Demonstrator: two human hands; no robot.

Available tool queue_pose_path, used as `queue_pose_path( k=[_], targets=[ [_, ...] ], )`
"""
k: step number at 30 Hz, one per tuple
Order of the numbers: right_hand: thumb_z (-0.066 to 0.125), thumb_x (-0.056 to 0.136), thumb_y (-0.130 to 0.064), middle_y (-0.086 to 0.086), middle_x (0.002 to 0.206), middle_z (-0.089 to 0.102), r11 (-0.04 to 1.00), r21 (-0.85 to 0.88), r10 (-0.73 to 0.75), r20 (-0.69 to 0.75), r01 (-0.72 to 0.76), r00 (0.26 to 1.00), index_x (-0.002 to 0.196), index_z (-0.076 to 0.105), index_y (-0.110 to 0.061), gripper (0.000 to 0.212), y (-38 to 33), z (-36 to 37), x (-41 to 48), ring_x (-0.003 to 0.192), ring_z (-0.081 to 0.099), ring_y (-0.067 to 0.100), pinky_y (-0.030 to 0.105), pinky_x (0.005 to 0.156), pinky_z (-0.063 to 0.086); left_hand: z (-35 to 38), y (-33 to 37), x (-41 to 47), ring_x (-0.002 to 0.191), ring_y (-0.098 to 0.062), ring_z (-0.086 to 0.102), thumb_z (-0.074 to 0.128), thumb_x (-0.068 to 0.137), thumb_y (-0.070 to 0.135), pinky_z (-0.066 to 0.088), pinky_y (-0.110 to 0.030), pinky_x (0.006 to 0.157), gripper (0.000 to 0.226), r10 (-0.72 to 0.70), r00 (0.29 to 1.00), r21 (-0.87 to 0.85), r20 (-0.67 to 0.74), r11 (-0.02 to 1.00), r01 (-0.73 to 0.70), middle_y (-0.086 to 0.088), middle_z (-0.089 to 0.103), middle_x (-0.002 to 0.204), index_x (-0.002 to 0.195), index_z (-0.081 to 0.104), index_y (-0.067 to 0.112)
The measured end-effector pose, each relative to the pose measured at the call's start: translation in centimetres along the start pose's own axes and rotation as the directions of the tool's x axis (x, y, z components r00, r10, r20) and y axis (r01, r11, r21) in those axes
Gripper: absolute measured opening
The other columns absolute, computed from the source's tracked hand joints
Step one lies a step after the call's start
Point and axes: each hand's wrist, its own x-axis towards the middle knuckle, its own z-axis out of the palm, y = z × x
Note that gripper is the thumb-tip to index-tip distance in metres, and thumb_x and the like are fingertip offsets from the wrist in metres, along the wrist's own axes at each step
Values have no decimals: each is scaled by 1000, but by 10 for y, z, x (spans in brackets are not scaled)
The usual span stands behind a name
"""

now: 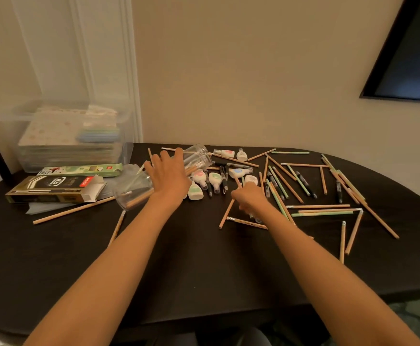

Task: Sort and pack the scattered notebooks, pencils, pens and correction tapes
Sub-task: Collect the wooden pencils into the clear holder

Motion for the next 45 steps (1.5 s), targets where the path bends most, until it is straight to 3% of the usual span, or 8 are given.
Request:
queue_pose_path(
  k=[7, 14, 17, 22, 27, 31, 39, 45],
  targets=[
    [57, 85, -13, 7, 69, 54, 997, -82, -14, -8, 14, 1000, 67, 45, -9, 22, -3, 23, 18, 59, 55, 18, 25, 49, 47, 12, 9, 0, 123, -33, 37, 71, 76, 26, 28, -45, 100, 65, 42, 999, 1, 34, 999, -42, -13, 45, 128, 131, 37, 21],
    [44, 96, -27, 4, 65, 51, 969, 245, 2, -57, 12, 998, 95, 50, -8, 19, -16, 7, 19, 53, 50, 14, 23, 48, 44, 16, 10, 1, 129, -35, 33, 70, 77, 24, 27, -47, 104, 64, 52, 997, 11, 50, 999, -52, -15, 43, 133, 132, 36, 20],
    [37, 98, -18, 7, 64, 52, 940, 340, -41, 98, 5, 994, 101, 46, -5, 16, -16, -23, 13, 46, 51, 12, 21, 43, 44, 14, 14, 2, 127, -34, 34, 70, 77, 26, 26, -46, 103, 66, 40, 998, 1, 56, 999, -40, -14, 42, 133, 133, 35, 20],
    [37, 96, -7, 6, 77, 58, 961, -133, -210, 209, 241, 955, 106, 55, -6, 20, 6, -53, -8, 61, 53, 13, 21, 53, 45, 15, 25, -3, 123, -34, 36, 70, 77, 27, 27, -47, 102, 66, 56, 995, -2, 78, 998, -56, -15, 42, 131, 133, 35, 18],
    [61, 85, -13, 1, 78, 58, 875, -313, -251, 360, 369, 899, 88, 60, -13, 4, 29, -49, -27, 71, 56, 13, 23, 62, 48, 12, 32, -4, 124, -35, 35, 72, 76, 31, 26, -48, 102, 70, 23, 995, -25, 100, 999, -21, -16, 41, 133, 134, 34, 19],
    [70, 78, -14, 3, 85, 57, 787, -449, -270, 366, 423, 891, 89, 60, -9, 16, 38, -36, -34, 86, 58, 20, 29, 74, 48, 12, 39, -11, 124, -35, 35, 72, 77, 30, 27, -47, 103, 70, 49, 993, -25, 108, 999, -46, -16, 42, 133, 134, 34, 19],
    [57, 88, -23, 4, 79, 54, 765, -419, -391, 301, 489, 870, 86, 55, -11, 13, 29, -27, -28, 70, 52, 16, 28, 64, 43, 1, 32, -14, 125, -35, 35, 71, 77, 29, 27, -47, 102, 68, 40, 996, -11, 84, 999, -39, -17, 42, 133, 134, 35, 18],
    [40, 97, -24, 0, 64, 46, 867, -133, -469, 106, 480, 877, 70, 50, -13, 30, -7, -40, -20, 58, 43, 12, 24, 56, 36, -10, 18, 0, 125, -35, 35, 71, 78, 33, 27, -47, 102, 69, -7, 998, 16, 56, 1000, 6, -17, 41, 134, 135, 34, 18]
  ],
)
